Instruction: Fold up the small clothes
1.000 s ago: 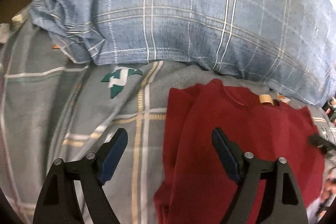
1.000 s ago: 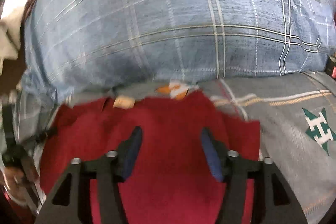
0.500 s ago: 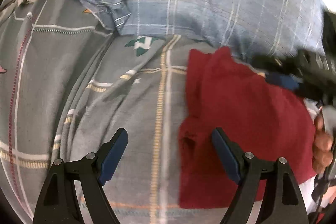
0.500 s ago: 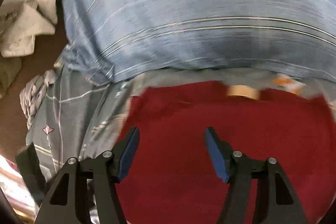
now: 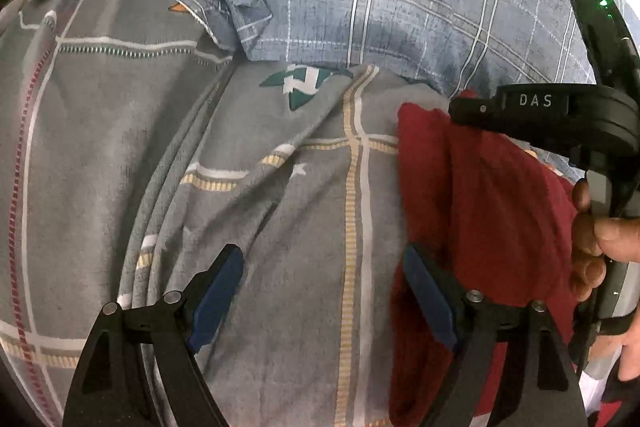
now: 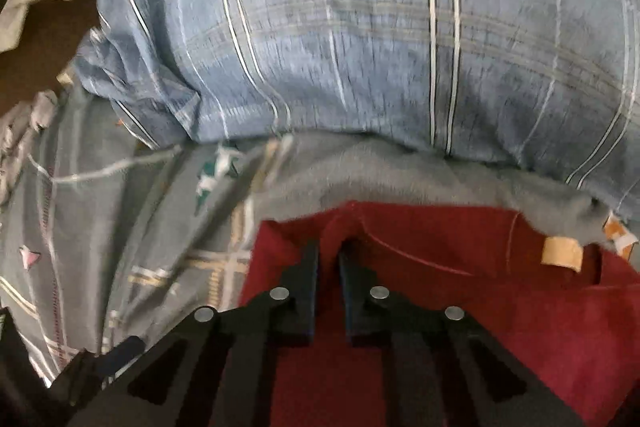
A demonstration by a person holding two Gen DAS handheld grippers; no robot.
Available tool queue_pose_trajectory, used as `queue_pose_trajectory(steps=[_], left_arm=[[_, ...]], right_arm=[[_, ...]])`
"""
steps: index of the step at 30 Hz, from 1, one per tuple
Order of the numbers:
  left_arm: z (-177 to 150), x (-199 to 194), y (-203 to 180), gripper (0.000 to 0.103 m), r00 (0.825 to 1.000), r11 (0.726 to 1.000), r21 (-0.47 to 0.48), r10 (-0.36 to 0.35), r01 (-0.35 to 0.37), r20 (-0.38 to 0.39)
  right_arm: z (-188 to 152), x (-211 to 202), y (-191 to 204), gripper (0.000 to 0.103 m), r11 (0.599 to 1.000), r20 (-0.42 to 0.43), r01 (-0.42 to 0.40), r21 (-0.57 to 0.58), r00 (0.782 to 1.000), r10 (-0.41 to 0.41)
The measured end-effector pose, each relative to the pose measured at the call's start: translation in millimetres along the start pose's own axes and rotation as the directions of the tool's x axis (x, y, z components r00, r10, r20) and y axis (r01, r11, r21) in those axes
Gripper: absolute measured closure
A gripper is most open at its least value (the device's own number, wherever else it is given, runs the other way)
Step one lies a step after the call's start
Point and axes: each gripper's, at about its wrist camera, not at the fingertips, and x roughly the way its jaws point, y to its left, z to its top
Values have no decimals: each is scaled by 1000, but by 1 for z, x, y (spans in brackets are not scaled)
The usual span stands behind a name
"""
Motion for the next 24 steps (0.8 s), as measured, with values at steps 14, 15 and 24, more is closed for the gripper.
queue_pose_trajectory(steps=[14,15,24], left_arm=[[1,-3,5,21,1000,999,-39,4,-4,-2],[0,-3,4,21,1000,999,-36,5,-5,0],[-1,-11,5,20,1000,999,-44,-9,10,23]], right_arm=[[-16,-20,-4,64,995,0,-97,33,995,97],[-19,-28,-5,61,997,15,-79,20,997,78],[-44,-36,-54,62,989,35,136,64,990,-139]])
